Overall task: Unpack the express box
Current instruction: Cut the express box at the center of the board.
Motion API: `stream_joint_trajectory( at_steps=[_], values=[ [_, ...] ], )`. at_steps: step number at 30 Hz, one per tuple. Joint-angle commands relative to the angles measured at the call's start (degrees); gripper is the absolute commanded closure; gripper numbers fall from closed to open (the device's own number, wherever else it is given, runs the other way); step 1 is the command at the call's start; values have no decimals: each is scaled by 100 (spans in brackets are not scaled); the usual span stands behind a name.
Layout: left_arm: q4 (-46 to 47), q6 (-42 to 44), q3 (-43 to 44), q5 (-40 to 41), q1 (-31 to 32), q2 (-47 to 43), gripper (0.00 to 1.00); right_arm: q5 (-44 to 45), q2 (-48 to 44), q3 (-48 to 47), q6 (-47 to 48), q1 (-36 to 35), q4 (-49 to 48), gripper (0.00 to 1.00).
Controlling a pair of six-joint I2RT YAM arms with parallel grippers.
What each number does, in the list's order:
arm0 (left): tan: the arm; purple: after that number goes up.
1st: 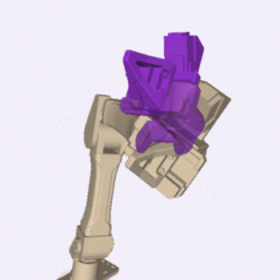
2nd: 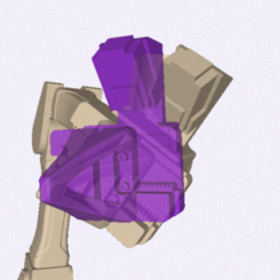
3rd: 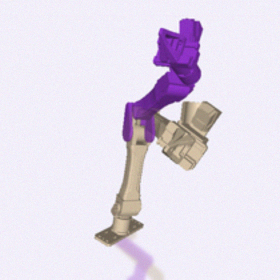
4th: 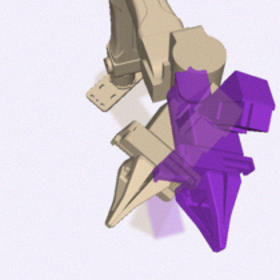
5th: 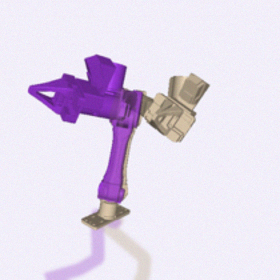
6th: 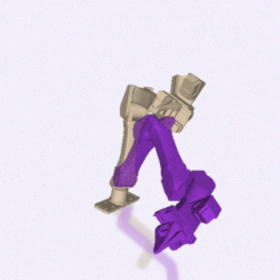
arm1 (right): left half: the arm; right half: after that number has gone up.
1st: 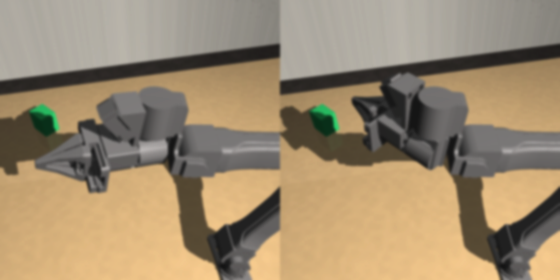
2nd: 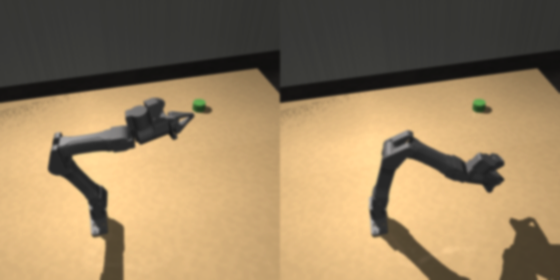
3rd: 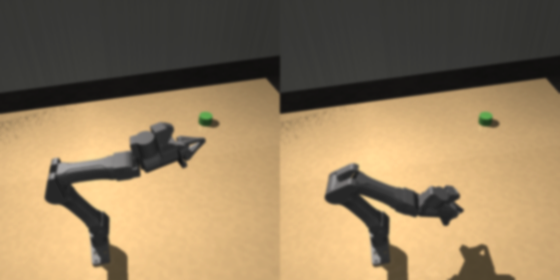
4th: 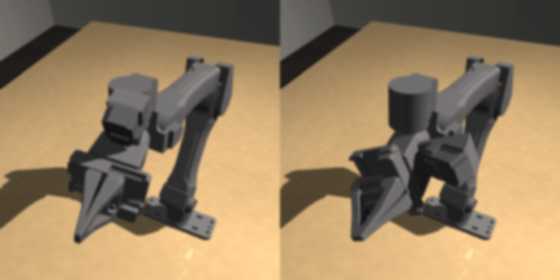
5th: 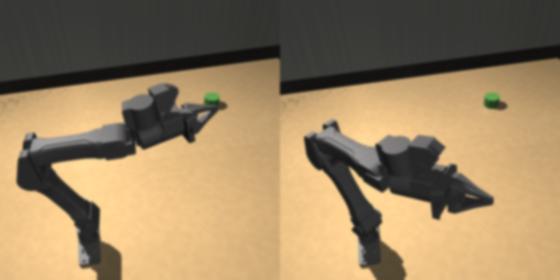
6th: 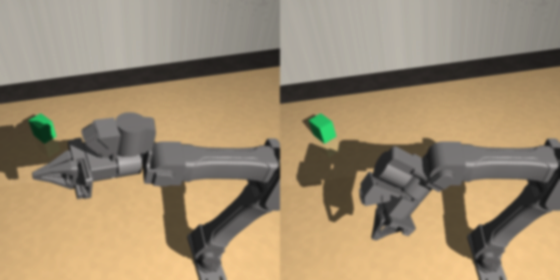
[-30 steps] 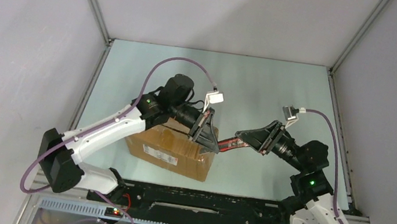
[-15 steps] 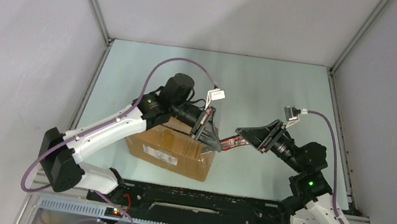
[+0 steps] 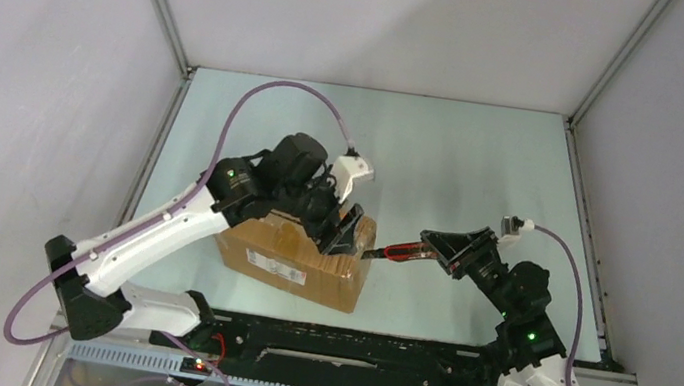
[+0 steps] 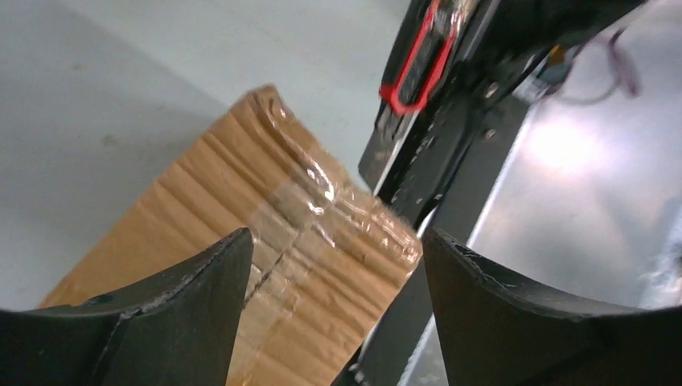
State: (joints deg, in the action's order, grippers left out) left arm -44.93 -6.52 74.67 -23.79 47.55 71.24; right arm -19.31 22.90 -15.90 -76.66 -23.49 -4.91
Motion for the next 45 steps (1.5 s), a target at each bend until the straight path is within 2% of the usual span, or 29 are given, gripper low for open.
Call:
stream_joint_trajectory(
  at_steps=[1, 11, 16, 23, 24, 28, 35, 40, 45],
  values=[
    [-1048, 1254, 267, 1377, 570, -56, 19, 424, -355, 206, -486, 130, -177, 100],
    [-821, 1930, -55, 1941, 1201, 3, 17, 356, -529, 525, -825, 405, -346, 100],
    [-570, 2043, -238, 1450, 1317, -242, 17, 300, -468, 629, -860, 403, -517, 100],
    [-404, 2311, -393, 1279, 1424, -443, 15, 279, -359, 773, -925, 368, -798, 100],
    [-333, 2375, -465, 1240, 1457, -473, 9, 279, -356, 765, -928, 365, -812, 100],
    [18, 2511, -740, 1086, 1581, -662, 5, 281, -399, 750, -930, 366, -793, 100],
    [73, 2511, -843, 1228, 1582, -528, 5, 217, -322, 758, -947, 369, -916, 100],
    [241, 2584, -1042, 1778, 1582, -323, 5, 206, -316, 742, -992, 367, -975, 100],
    [513, 2638, -1189, 1670, 1582, -244, 7, 204, -277, 798, -1131, 362, -1139, 100]
  ],
)
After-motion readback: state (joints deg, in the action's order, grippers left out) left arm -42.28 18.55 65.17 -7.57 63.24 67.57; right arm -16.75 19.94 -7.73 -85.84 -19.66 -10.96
